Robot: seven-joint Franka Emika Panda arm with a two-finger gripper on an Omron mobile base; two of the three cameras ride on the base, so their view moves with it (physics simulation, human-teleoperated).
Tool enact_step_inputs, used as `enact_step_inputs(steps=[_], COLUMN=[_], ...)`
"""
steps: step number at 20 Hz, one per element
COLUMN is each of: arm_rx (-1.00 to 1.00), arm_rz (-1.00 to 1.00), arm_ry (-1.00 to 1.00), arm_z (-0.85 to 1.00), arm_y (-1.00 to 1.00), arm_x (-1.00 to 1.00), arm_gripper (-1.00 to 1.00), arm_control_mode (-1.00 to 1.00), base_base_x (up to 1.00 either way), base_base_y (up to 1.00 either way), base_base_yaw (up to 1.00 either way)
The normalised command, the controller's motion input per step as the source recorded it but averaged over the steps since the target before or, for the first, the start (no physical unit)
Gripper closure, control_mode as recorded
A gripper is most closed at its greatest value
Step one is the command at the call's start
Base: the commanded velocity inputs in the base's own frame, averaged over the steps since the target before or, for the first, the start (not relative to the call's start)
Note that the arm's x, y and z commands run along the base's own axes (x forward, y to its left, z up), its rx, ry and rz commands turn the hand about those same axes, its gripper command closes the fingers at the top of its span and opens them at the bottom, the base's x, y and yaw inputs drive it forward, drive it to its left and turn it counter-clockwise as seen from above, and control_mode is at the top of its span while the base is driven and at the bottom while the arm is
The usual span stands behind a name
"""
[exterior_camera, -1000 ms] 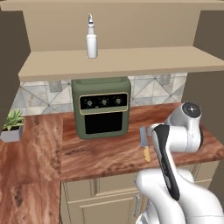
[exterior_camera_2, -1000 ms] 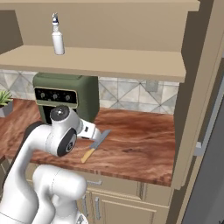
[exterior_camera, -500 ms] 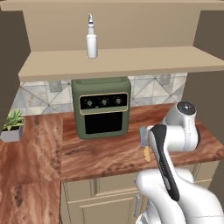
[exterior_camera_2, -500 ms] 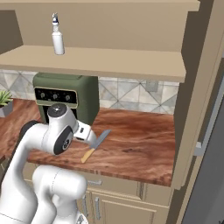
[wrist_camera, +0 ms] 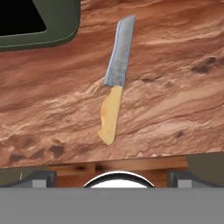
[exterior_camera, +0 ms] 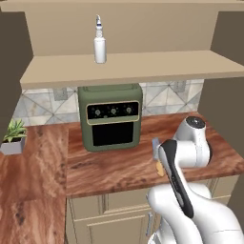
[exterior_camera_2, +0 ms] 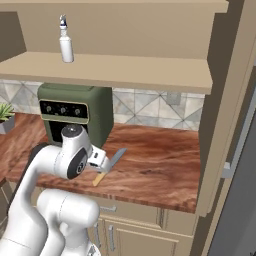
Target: Move the cutting board and knife to the sink. Then move spray from the cabinet to the counter.
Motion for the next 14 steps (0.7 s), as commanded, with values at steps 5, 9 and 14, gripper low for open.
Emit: enact_step_inputs(steps=[5,9,14], arm_rx=[0.00,0.00,0.00], arm_rz=[0.00,0.00,0.00], arm_ry=[0.01,0.01,0.01], arm_z=[-0.43,-0.44,-0.40], arm_y=[0.00,0.00,0.05], arm_x=[0.00,0.00,0.00], arm_gripper=[-1.00,-1.00,-1.00], arm_control_mode=[-1.00,-1.00,-1.00], base_base_x=[0.00,0.00,0.00], base_base_y=[0.00,0.00,0.00], base_base_yaw=[0.00,0.00,0.00])
